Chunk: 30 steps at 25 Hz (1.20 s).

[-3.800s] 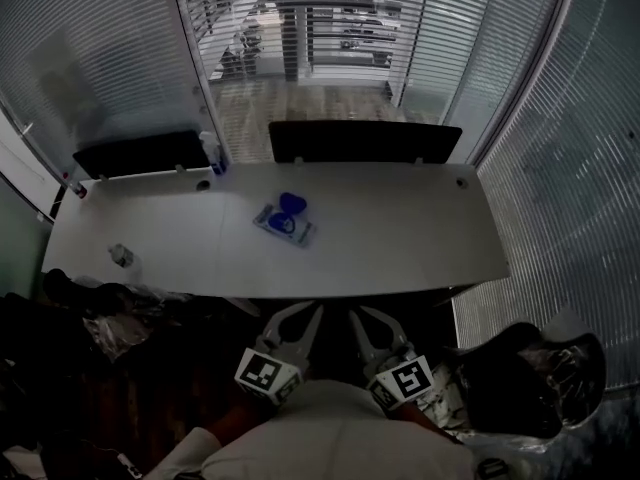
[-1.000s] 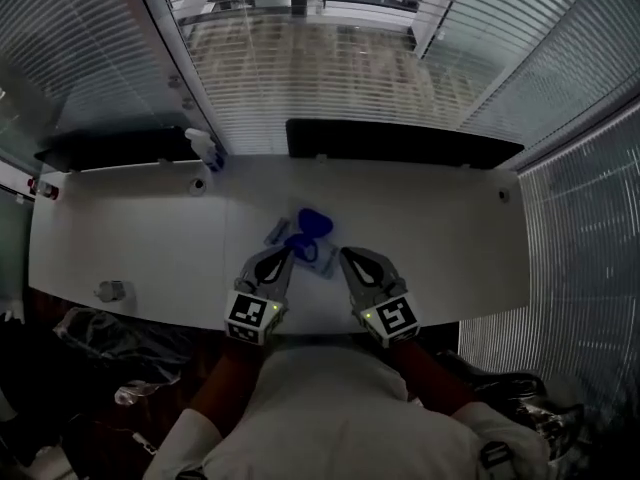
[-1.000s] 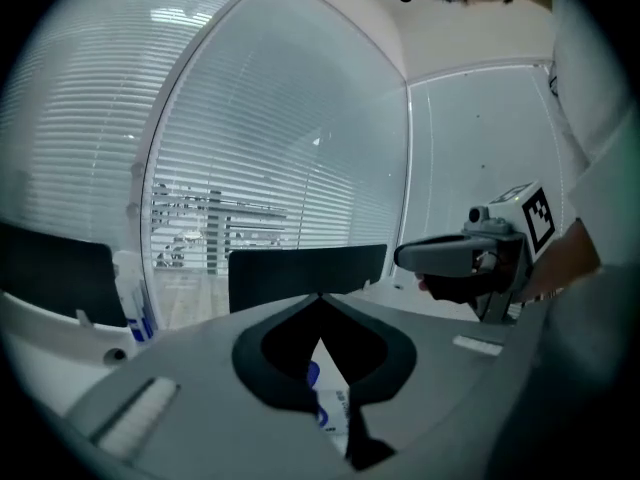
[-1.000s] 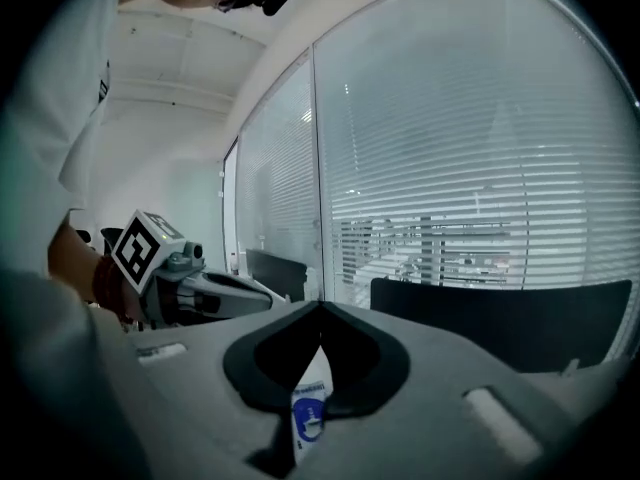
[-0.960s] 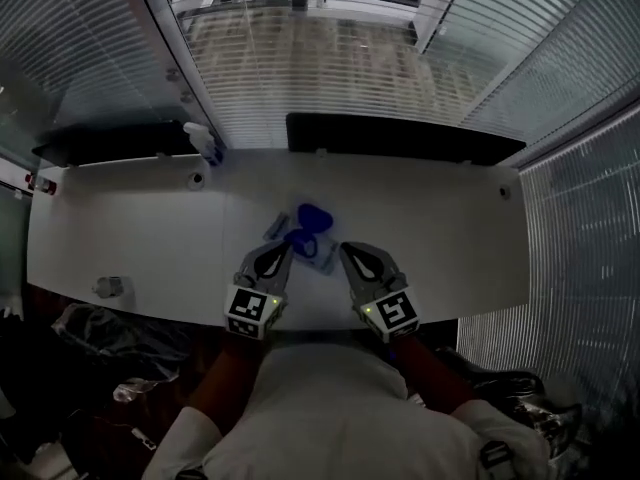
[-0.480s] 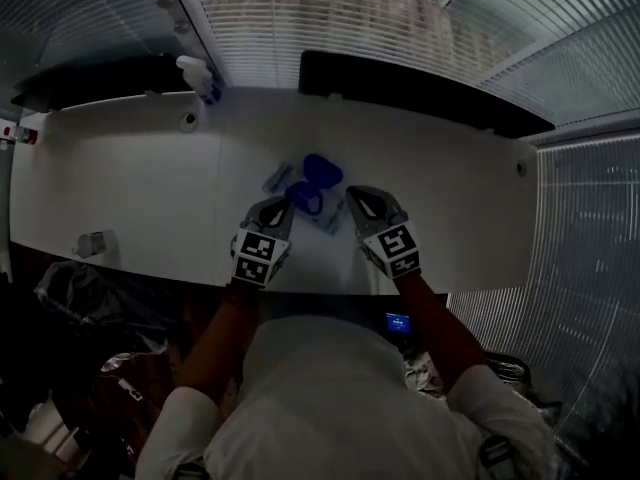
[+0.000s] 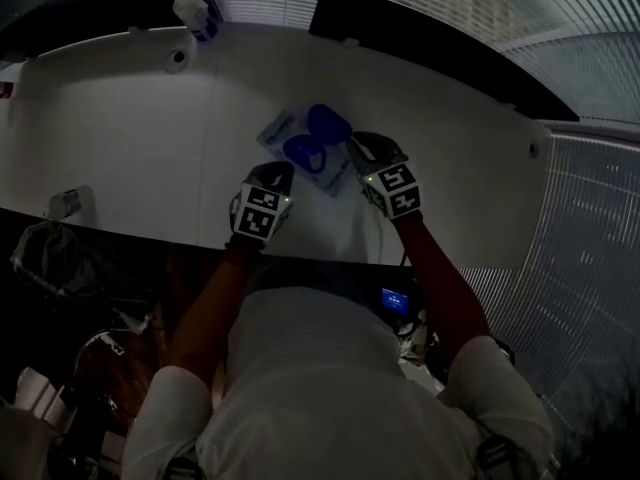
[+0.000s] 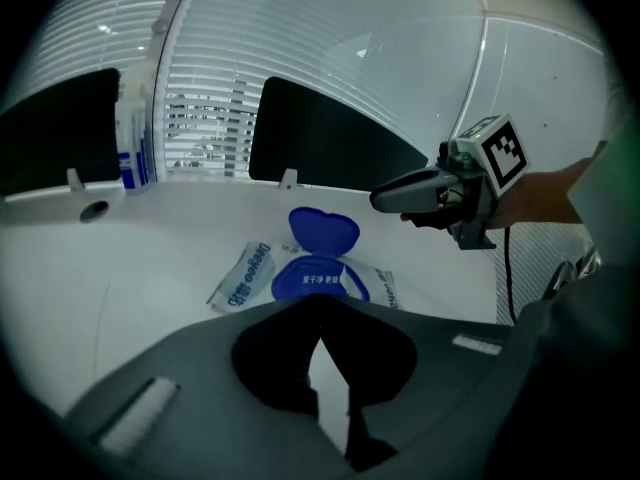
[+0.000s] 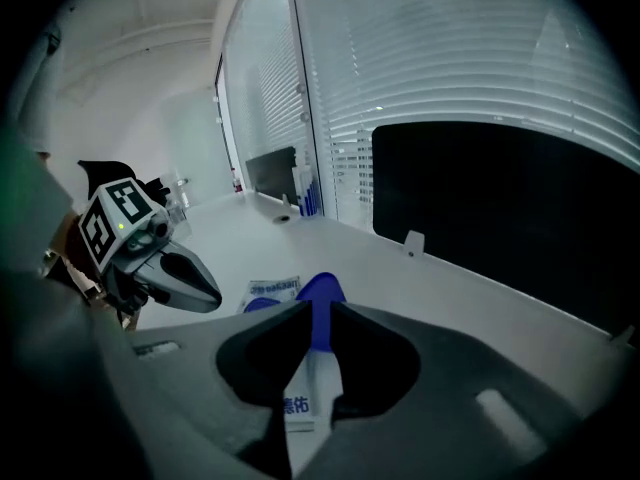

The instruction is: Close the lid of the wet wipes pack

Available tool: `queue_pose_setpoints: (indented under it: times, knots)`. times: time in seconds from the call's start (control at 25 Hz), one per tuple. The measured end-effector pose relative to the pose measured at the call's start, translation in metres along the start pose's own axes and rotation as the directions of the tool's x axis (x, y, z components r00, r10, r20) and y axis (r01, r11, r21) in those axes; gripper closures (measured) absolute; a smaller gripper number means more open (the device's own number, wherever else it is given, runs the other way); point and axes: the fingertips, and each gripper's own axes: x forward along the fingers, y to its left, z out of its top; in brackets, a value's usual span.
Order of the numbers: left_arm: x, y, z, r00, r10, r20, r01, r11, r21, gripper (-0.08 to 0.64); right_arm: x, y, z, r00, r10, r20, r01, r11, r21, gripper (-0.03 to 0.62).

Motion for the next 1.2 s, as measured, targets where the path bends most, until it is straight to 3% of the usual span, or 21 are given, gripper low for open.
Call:
queue_pose_setpoints:
  times: [0.36, 0.6, 1.0, 1.2]
  knots:
    - [0.022, 0.003, -0.033, 0.996, -0.018, -0.089, 0.014, 0.999, -0.045, 0.557, 0.027, -0.022, -0.024, 0.992, 0.020, -0.128, -0.020, 1.000, -0.002, 0.532]
    - [0.034, 0.005, -0.030, 0.997, -0.033, -0.073, 0.029, 0.999, -0.045, 0.557, 0.044, -0.027, -0.030, 0.986, 0.039, -0.159, -0.039, 0.999, 0.008, 0.526]
    - [0.036, 0.006, -0.033, 0.997, -0.033, -0.070, 0.029, 0.998, -0.059, 0.557, 0.030, -0.016, -0.014, 0.993, 0.054, -0.105, -0.052, 0.998, 0.023, 0.526]
    - [0.036, 0.007, -0.035, 0.996, -0.034, -0.079, 0.030, 0.998, -0.061, 0.557, 0.006, 0.021, 0.004, 0.990, 0.129, -0.058, -0.129, 0.992, 0.020, 0.531]
